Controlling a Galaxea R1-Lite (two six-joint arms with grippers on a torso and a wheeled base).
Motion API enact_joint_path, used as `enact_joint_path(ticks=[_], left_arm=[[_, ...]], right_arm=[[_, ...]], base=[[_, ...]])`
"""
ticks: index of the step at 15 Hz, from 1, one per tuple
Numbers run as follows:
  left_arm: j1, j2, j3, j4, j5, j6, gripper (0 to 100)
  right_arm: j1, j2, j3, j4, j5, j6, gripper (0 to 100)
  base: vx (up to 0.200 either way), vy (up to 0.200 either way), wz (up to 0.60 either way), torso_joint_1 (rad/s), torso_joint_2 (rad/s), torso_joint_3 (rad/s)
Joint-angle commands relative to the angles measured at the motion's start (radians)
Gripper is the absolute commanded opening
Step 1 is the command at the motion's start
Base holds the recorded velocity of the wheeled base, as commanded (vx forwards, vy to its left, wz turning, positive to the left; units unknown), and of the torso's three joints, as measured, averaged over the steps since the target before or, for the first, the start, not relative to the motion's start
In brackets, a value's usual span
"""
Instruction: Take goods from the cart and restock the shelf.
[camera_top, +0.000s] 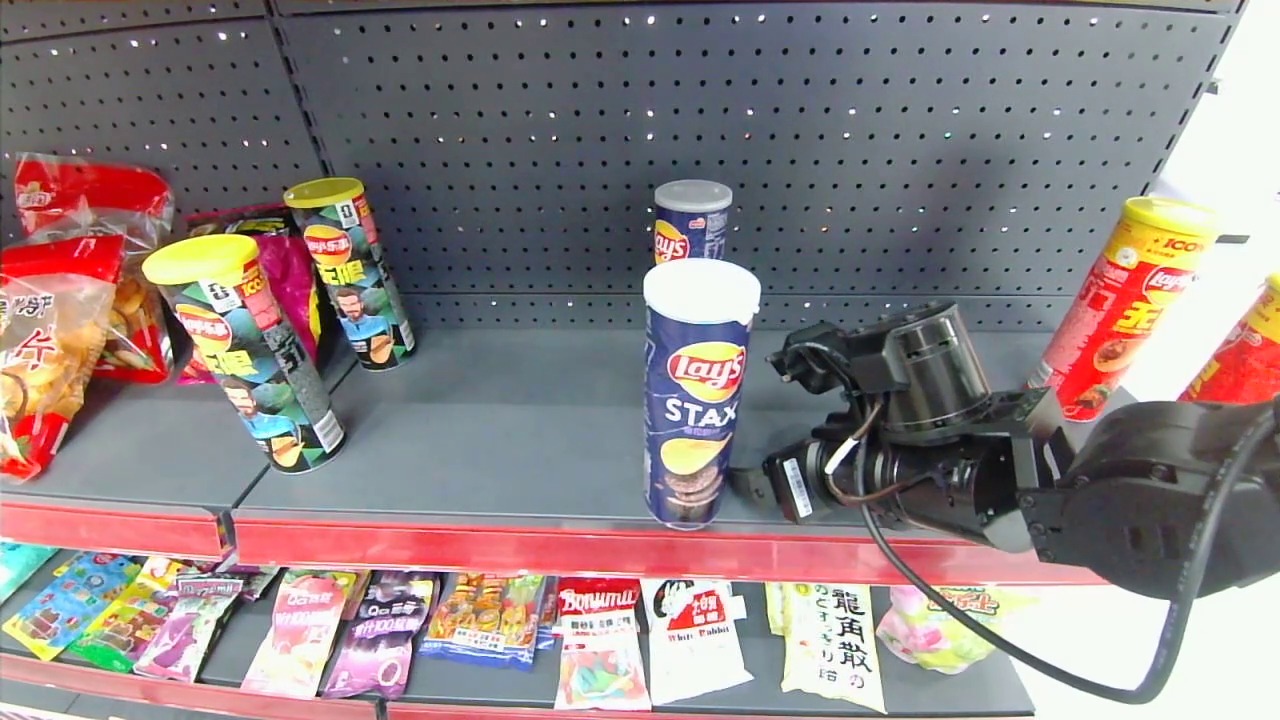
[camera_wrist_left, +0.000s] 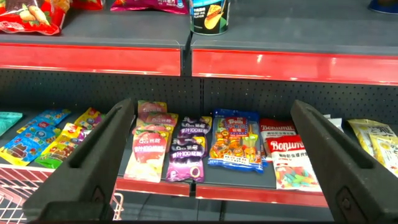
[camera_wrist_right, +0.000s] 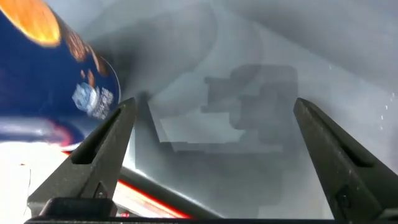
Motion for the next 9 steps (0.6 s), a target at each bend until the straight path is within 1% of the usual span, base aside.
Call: enact_joint_path(ticks=[1, 9], left_arm=[[0.0, 0.0, 0.0, 0.0, 0.001, 0.0, 100], [0.0, 0.0, 0.0, 0.0, 0.001, 0.0, 100]], right_arm=[[0.003, 0.011, -0.015, 0.0, 0.0, 0.0, 100], [0.033, 0.019, -0.021, 0.0, 0.0, 0.001, 100]], base=[[0.0, 0.0, 0.0, 0.0, 0.0, 0.0], [0.0, 0.0, 0.0, 0.0, 0.0, 0.0]])
